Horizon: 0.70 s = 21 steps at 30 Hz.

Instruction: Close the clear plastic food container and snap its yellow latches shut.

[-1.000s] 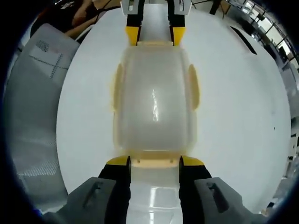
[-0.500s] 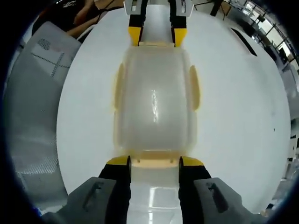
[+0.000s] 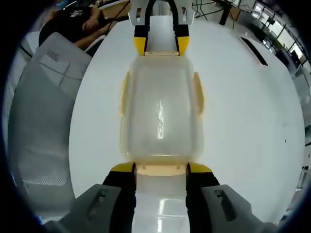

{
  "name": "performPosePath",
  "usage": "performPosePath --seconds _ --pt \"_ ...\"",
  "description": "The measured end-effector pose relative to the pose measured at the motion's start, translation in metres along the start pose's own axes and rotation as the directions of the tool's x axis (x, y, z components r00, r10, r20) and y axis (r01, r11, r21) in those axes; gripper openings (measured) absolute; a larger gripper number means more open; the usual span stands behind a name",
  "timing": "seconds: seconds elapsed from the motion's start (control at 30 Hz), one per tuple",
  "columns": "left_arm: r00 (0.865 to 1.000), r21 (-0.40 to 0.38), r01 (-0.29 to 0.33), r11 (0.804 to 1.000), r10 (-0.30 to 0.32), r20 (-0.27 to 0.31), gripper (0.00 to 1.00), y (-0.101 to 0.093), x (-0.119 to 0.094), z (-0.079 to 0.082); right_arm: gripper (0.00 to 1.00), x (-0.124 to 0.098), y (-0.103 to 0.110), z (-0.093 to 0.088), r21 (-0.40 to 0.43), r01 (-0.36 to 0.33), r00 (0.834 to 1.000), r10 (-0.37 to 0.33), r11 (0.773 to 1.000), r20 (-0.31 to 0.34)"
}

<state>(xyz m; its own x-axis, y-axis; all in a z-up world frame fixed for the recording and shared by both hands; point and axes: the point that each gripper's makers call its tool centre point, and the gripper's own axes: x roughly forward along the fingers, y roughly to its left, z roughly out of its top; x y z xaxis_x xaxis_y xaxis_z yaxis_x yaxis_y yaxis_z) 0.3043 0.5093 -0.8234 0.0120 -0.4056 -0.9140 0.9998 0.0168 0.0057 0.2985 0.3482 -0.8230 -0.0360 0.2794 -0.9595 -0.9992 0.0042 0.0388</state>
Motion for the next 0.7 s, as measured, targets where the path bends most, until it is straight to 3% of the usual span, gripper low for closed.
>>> performPosePath --seconds 0.3,0.7 --pt "0.999 -0.001 -0.015 1.0 0.015 0.034 0.33 0.001 -0.019 0.027 0.36 -0.035 0.001 -0.005 -0.013 0.024 0.998 -0.024 1.0 0.051" --pt "0.999 0.048 -0.007 0.999 0.005 0.038 0.33 -0.006 -0.023 0.085 0.36 -0.08 0.017 -0.047 0.022 0.082 0.994 -0.084 0.996 0.074"
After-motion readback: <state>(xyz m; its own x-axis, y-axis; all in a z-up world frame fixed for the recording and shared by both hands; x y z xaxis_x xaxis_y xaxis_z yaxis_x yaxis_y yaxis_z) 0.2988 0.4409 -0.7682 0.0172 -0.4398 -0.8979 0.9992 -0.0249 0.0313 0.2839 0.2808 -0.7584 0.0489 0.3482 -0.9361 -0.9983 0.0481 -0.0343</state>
